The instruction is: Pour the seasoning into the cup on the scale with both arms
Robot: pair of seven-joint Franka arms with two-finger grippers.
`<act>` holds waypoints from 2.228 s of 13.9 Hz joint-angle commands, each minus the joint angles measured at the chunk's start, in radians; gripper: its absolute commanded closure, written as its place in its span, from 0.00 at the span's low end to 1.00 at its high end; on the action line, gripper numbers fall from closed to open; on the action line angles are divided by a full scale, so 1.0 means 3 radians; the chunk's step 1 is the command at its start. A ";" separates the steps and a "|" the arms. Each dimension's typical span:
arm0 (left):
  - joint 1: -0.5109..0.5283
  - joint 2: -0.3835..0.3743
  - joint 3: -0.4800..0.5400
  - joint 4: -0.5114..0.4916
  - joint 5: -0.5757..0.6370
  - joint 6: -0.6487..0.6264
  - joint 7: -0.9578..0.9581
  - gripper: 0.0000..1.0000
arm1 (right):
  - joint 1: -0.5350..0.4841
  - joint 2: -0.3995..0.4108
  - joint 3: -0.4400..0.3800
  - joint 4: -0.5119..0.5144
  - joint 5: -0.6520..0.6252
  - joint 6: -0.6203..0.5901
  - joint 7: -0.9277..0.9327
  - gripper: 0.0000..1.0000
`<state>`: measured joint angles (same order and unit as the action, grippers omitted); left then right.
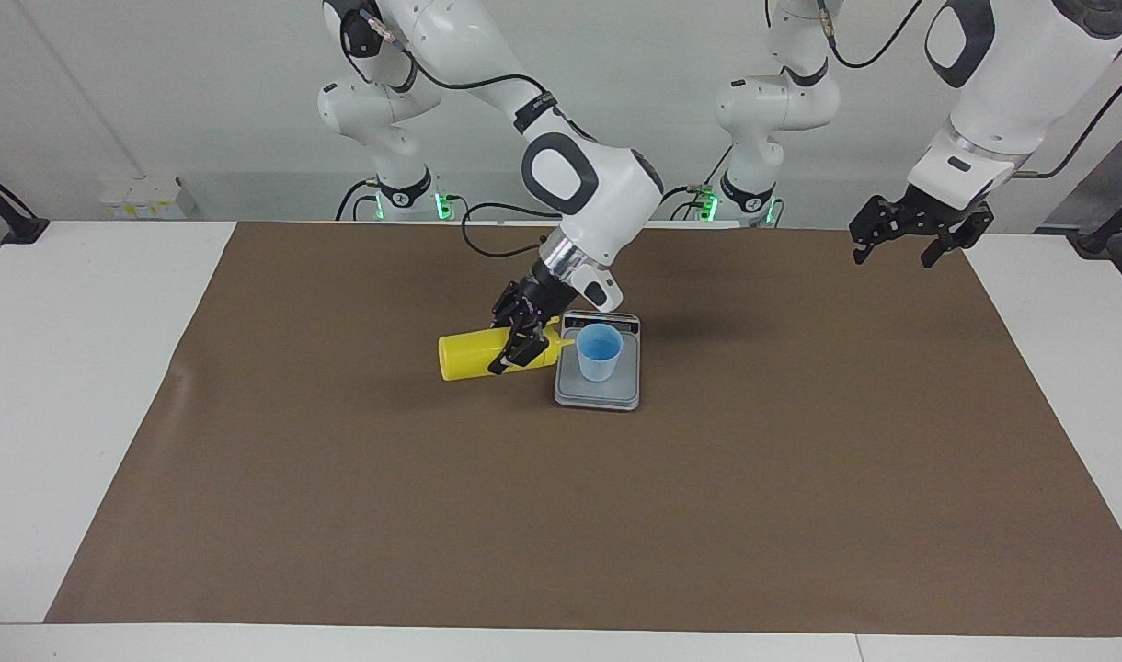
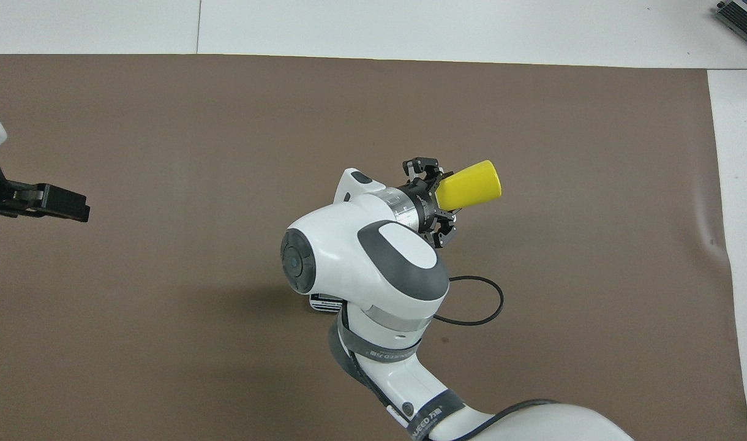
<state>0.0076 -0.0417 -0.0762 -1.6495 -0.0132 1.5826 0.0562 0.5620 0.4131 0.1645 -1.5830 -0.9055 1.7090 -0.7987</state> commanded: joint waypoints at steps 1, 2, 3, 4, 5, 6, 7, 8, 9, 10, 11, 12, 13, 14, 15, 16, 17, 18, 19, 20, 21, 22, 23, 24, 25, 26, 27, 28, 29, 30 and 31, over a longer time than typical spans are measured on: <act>-0.0030 -0.0081 0.0050 -0.0060 0.0049 0.0063 0.0002 0.00 | 0.0115 0.0101 0.0030 0.0153 -0.0304 -0.0149 -0.0007 1.00; -0.0020 -0.0076 0.0044 -0.0045 0.0039 0.0068 -0.0003 0.00 | 0.0136 0.0101 0.0030 0.0138 -0.0346 -0.0149 0.0003 1.00; -0.0020 -0.0076 0.0044 -0.0039 0.0024 0.0088 -0.0013 0.00 | 0.0207 0.0086 0.0030 0.0113 -0.0452 -0.0149 0.0009 1.00; -0.0025 -0.0076 0.0044 -0.0039 0.0024 0.0088 -0.0029 0.00 | 0.0259 0.0091 0.0030 0.0087 -0.0621 -0.0144 0.0003 1.00; -0.0025 -0.0081 0.0039 -0.0039 0.0019 0.0083 -0.0029 0.00 | 0.0279 0.0081 0.0035 0.0031 -0.0648 -0.0118 0.0024 1.00; -0.0025 -0.0081 0.0039 -0.0039 0.0019 0.0083 -0.0029 0.00 | 0.0285 0.0060 0.0035 -0.0045 -0.0668 -0.0098 0.0034 1.00; -0.0025 -0.0081 0.0044 -0.0039 0.0019 0.0083 -0.0029 0.00 | 0.0285 0.0055 0.0035 -0.0067 -0.0673 -0.0092 0.0039 1.00; -0.0025 -0.0081 0.0044 -0.0039 0.0019 0.0083 -0.0029 0.00 | 0.0290 0.0050 0.0035 -0.0077 -0.0694 -0.0087 0.0039 1.00; -0.0025 -0.0081 0.0044 -0.0039 0.0019 0.0083 -0.0029 0.00 | 0.0285 0.0040 0.0035 -0.0097 -0.0704 -0.0077 0.0039 1.00; -0.0025 -0.0081 0.0044 -0.0039 0.0019 0.0088 -0.0029 0.00 | 0.0285 0.0024 0.0045 -0.0168 -0.0704 -0.0032 0.0054 1.00; -0.0030 -0.0086 0.0044 -0.0039 0.0019 0.0083 -0.0029 0.00 | 0.0285 -0.0016 0.0045 -0.0240 -0.0704 0.0025 0.0080 1.00; -0.0030 -0.0081 0.0044 -0.0039 0.0019 0.0088 -0.0029 0.00 | 0.0285 -0.0017 0.0045 -0.0251 -0.0704 0.0030 0.0080 1.00; -0.0020 -0.0086 0.0044 -0.0039 0.0019 0.0088 -0.0029 0.00 | 0.0285 -0.0022 0.0045 -0.0261 -0.0704 0.0035 0.0080 1.00; -0.0020 -0.0086 0.0050 -0.0034 0.0019 0.0083 -0.0029 0.00 | 0.0280 -0.0022 0.0045 -0.0266 -0.0704 0.0035 0.0080 1.00; -0.0015 -0.0081 0.0055 0.0001 0.0019 0.0053 -0.0029 0.00 | 0.0279 -0.0022 0.0045 -0.0271 -0.0704 0.0040 0.0080 1.00; -0.0020 -0.0071 0.0050 0.0067 0.0019 -0.0008 -0.0029 0.00 | 0.0279 -0.0022 0.0045 -0.0286 -0.0704 0.0040 0.0080 1.00; -0.0020 -0.0071 0.0050 0.0083 0.0019 -0.0019 -0.0029 0.00 | 0.0279 -0.0022 0.0045 -0.0287 -0.0704 0.0040 0.0080 1.00; -0.0015 -0.0071 0.0055 0.0078 0.0019 -0.0009 -0.0029 0.00 | 0.0274 -0.0022 0.0045 -0.0276 -0.0709 0.0046 0.0080 1.00; -0.0015 -0.0071 0.0055 0.0078 0.0019 -0.0009 -0.0029 0.00 | 0.0274 -0.0022 0.0045 -0.0271 -0.0704 0.0051 0.0080 1.00; -0.0015 -0.0076 0.0060 0.0078 0.0019 -0.0014 -0.0029 0.00 | 0.0274 -0.0022 0.0045 -0.0266 -0.0699 0.0086 0.0075 1.00; -0.0015 -0.0076 0.0060 0.0073 0.0019 -0.0009 -0.0034 0.00 | 0.0274 -0.0022 0.0045 -0.0266 -0.0699 0.0102 0.0080 1.00; -0.0015 -0.0076 0.0060 0.0073 0.0019 -0.0014 -0.0034 0.00 | 0.0279 -0.0022 0.0045 -0.0266 -0.0699 0.0107 0.0080 1.00; -0.0020 -0.0076 0.0055 0.0073 0.0019 -0.0014 -0.0034 0.00 | 0.0264 -0.0032 0.0050 -0.0266 -0.0699 0.0117 0.0080 1.00; -0.0020 -0.0076 0.0055 0.0073 0.0019 -0.0014 -0.0034 0.00 | 0.0249 -0.0052 0.0050 -0.0266 -0.0679 0.0117 0.0080 1.00; -0.0020 -0.0076 0.0050 0.0073 0.0019 -0.0009 -0.0034 0.00 | 0.0229 -0.0078 0.0050 -0.0266 -0.0658 0.0117 0.0080 1.00; -0.0025 -0.0076 0.0050 0.0073 0.0019 -0.0009 -0.0034 0.00 | 0.0198 -0.0113 0.0050 -0.0266 -0.0648 0.0127 0.0070 1.00; -0.0025 -0.0076 0.0050 0.0073 0.0019 -0.0009 -0.0034 0.00 | 0.0122 -0.0170 0.0050 -0.0271 -0.0557 0.0193 0.0055 1.00; -0.0030 -0.0076 0.0050 0.0068 0.0019 -0.0009 -0.0034 0.00 | 0.0035 -0.0246 0.0050 -0.0281 -0.0303 0.0295 0.0034 1.00; -0.0030 -0.0076 0.0050 0.0063 0.0019 -0.0009 -0.0034 0.00 | -0.0047 -0.0313 0.0050 -0.0287 -0.0082 0.0382 0.0029 1.00; -0.0030 -0.0076 0.0050 0.0063 0.0019 -0.0009 -0.0034 0.00 | -0.0109 -0.0349 0.0050 -0.0287 0.0031 0.0408 0.0019 1.00; -0.0030 -0.0076 0.0050 0.0058 0.0019 -0.0004 -0.0034 0.00 | -0.0150 -0.0369 0.0050 -0.0282 0.0118 0.0429 0.0019 1.00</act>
<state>0.0077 -0.0523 -0.0670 -1.6289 -0.0132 1.5933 0.0540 0.5579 0.3545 0.1645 -1.6316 -0.9194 1.8086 -0.7935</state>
